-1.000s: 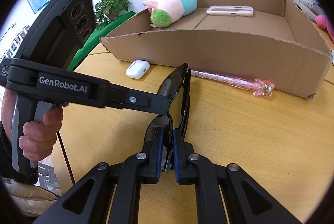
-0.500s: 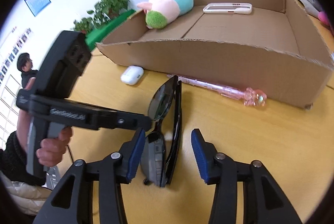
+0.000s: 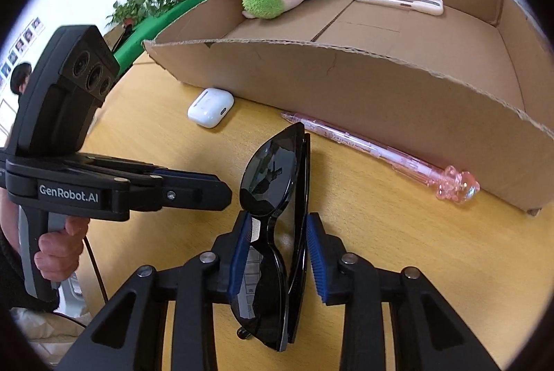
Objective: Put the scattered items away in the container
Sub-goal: 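Lift the sunglasses with the right tool and open the left tool, then carry the sunglasses toward the box with the right tool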
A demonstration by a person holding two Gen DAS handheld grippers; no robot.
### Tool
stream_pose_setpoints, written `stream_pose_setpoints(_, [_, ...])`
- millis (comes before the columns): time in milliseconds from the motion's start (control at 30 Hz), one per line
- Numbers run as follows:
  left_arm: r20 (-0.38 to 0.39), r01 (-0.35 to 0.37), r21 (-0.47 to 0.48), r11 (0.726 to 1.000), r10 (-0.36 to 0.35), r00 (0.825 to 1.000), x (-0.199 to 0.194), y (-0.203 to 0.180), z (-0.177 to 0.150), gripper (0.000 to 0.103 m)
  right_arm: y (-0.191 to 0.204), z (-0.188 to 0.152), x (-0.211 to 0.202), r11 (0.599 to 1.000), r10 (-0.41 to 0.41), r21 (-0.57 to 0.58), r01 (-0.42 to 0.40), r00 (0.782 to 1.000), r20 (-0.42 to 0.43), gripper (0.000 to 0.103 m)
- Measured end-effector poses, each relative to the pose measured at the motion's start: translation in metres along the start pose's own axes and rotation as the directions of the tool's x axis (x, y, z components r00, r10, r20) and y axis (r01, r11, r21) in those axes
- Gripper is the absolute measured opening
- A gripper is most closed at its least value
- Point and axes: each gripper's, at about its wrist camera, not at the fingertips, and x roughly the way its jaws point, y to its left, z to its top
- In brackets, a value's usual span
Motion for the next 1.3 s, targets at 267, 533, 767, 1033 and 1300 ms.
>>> stream_pose_setpoints(267, [-0.002,0.130,0.019,0.991,-0.130,0.991,0.001,-0.011,0.007,0.026,-0.009,-0.010,-0.018,0.995,0.068,0.069,-0.074,0.995,0.076,0.029])
stream_pose_setpoints(533, [0.025,0.151,0.095,0.984,-0.154,0.988,-0.013,-0.041,0.022,0.025,-0.003,-0.002,-0.040,0.997,0.055,0.040,-0.061,0.988,0.143,0.027])
stream_pose_setpoints(767, [0.071,0.164,0.181,0.970,-0.179,0.981,-0.035,-0.067,0.031,0.022,-0.003,0.006,-0.064,0.997,0.065,0.016,-0.071,0.973,0.223,0.027])
stream_pose_setpoints(1033, [0.121,0.177,0.242,0.954,-0.211,0.970,-0.053,-0.070,0.039,0.023,-0.008,0.023,-0.089,0.997,0.076,0.000,-0.079,0.953,0.295,0.027])
stream_pose_setpoints(1300, [0.065,0.209,0.301,0.930,-0.239,0.969,-0.037,-0.070,0.040,0.029,-0.018,0.045,-0.103,0.996,0.072,0.017,-0.082,0.942,0.329,0.027])
